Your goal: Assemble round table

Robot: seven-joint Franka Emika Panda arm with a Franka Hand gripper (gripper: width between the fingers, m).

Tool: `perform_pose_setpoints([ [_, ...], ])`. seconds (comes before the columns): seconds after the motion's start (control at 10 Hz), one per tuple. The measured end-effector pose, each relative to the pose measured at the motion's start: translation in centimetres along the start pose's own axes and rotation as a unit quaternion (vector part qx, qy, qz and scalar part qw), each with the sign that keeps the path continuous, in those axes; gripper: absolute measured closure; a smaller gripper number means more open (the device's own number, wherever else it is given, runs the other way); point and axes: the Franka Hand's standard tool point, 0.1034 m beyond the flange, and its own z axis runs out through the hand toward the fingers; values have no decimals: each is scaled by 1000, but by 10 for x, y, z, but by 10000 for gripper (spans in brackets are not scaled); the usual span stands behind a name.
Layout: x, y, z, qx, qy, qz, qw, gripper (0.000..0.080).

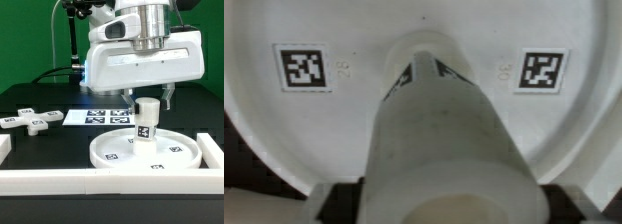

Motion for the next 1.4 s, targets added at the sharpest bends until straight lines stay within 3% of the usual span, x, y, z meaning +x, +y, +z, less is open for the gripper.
perform_pose_setpoints([
  [0.2, -4, 5, 0, 6, 20, 153, 988, 390],
  [0.4, -6, 11, 0, 11, 47, 285, 957, 390],
  [1.1, -6, 16, 1, 28, 74, 477, 875, 390],
  [1.2, -7, 18, 0, 31, 73, 505, 859, 390],
  [1.4, -13, 18, 0, 47, 59, 612, 787, 390],
])
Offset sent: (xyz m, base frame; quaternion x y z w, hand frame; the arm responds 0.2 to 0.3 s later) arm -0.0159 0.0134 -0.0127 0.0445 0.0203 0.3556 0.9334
